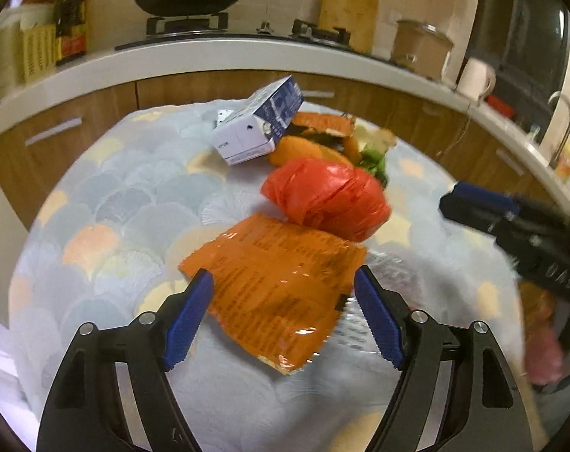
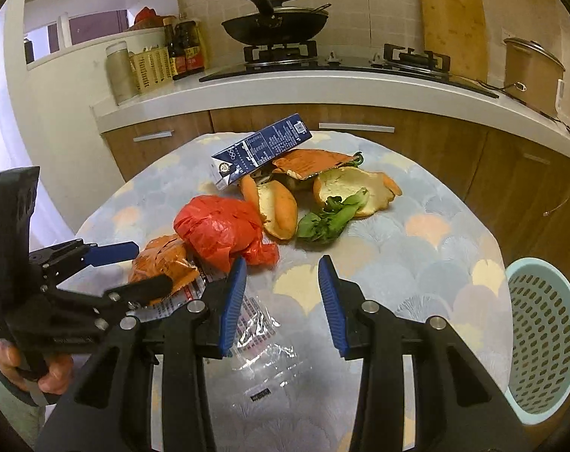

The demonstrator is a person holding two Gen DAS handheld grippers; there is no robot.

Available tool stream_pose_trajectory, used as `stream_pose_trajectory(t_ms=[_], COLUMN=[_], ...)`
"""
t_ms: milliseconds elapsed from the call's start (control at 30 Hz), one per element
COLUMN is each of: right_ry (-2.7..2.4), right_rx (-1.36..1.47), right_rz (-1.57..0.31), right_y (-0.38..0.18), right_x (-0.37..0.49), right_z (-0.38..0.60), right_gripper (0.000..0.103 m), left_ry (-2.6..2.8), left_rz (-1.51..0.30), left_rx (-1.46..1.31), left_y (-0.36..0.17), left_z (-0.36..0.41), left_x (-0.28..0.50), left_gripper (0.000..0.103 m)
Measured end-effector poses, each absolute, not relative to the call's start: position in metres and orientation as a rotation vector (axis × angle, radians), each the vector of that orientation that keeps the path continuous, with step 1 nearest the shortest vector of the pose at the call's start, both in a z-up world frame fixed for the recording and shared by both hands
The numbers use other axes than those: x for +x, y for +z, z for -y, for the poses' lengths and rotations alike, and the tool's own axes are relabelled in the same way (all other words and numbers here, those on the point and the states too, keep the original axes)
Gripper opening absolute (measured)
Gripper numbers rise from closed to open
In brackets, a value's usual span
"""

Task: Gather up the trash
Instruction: 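Grasp the orange snack wrapper with left tool while right tool grasps red bag, then carry wrapper and red bag over the basket and open both tools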

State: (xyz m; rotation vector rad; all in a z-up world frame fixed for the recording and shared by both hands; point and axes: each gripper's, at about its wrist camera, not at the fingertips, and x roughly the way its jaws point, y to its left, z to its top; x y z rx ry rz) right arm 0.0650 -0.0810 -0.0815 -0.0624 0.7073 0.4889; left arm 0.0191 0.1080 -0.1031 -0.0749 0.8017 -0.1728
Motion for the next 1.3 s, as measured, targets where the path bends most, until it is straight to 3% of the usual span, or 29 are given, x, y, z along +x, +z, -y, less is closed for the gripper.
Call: stream_pose_trajectory(t_ms=[33, 167, 500, 633, 1067, 1100, 1167, 1300], right_ry=[0.496, 0.519, 0.575, 0.584, 0.573, 0.569, 0.579, 0.593], right_rx=[-0.056, -0.043, -0.023, -0.018, -0.094, -0.100, -0.110, -0.112], right_rz=[-0.712, -0.725, -0.741, -0.740, -0.833, -0.833, -0.828, -0.808], right_y=[-0.081, -0.080, -0.081, -0.082, -0.105, -0.106, -0.105, -0.098], right_x=[0.067, 0.074, 0.084, 0.086, 0.109, 0.110, 0.108, 0.100], right_z=[0.080, 0.074, 0.049, 0.043, 0.003, 0.002, 0.002, 0.010], right_gripper=[0.036, 0.036, 0.050, 0.066, 0.066, 0.065, 0.053, 0.048], left_ry=[-0.183, -0.195, -0.176, -0.148, -0.081, -0.086, -0.096, -0.111], left_rz=[-0.815, -0.822, -0.776, -0.739, -0.682, -0.682, -0.681, -0.673], left_rx=[-0.085, -0.121, -0.153, -0.184, -0.252, -0.254, -0.255, -0.240], left_y=[-0.106, -0.110, -0.104, -0.095, -0.077, -0.077, -0.077, -0.071], left_z=[-0.109, -0.116, -0.123, -0.135, -0.162, -0.161, -0.161, -0.153], left_x=[0.021, 0.023, 0.016, 0.008, 0.002, 0.002, 0.002, 0.002], left_gripper=[0.051, 0.039, 0.029, 0.026, 0.023, 0.023, 0.023, 0.023])
